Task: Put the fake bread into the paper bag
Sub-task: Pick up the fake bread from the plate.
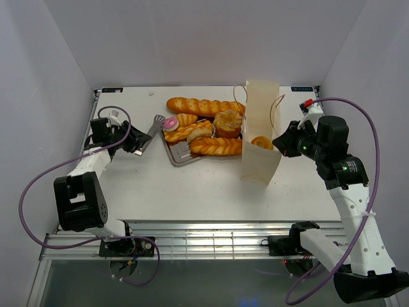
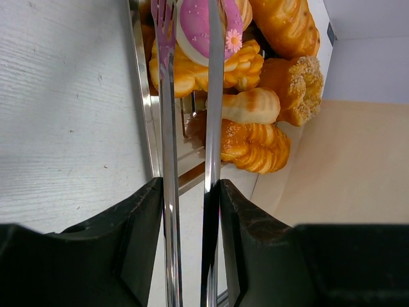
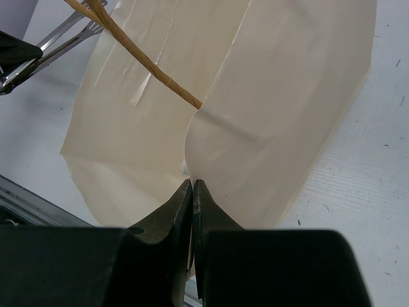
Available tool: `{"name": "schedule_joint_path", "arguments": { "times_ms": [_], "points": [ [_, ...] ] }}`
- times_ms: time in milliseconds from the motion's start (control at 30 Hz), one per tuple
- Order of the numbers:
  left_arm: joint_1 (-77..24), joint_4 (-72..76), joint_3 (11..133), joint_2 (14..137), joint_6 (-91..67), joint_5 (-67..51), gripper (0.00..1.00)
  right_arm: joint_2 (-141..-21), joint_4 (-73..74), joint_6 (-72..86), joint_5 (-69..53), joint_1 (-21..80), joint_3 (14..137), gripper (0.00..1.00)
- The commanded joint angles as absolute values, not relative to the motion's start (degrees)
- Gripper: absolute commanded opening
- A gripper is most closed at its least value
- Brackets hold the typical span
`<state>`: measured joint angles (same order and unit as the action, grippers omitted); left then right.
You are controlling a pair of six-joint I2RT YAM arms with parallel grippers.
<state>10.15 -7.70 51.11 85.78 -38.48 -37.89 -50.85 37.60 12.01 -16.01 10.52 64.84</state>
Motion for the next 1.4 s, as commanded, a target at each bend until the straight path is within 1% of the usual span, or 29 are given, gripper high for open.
{"name": "schedule_joint_path", "arguments": {
  "times_ms": [0,300,833,1267,1367],
  "points": [
    [9.84,-7.38,53.0,83.94,-37.71,-37.27,0.5,-50.8,40.25,12.13,-15.56,10.72,65.74,0.08],
    [9.93,-9.49,52.73,81.48,-35.77,-36.39,0.52,-50.71,40.17,12.13,-15.65,10.72,65.57,0.08],
    [8.62,-7.74,53.0,82.27,-37.97,-38.41,0.53,-50.27,40.25,12.48,-15.82,10.72,65.39,0.08],
    [6.42,-7.38,53.53,83.05,-38.67,-38.32,0.5,-49.92,40.34,12.39,-15.64,10.72,65.21,0.08],
    [5.54,-7.47,53.79,83.67,-38.41,-38.32,0.46,-49.83,40.52,12.39,-15.56,10.72,65.3,0.08]
  ]
}}
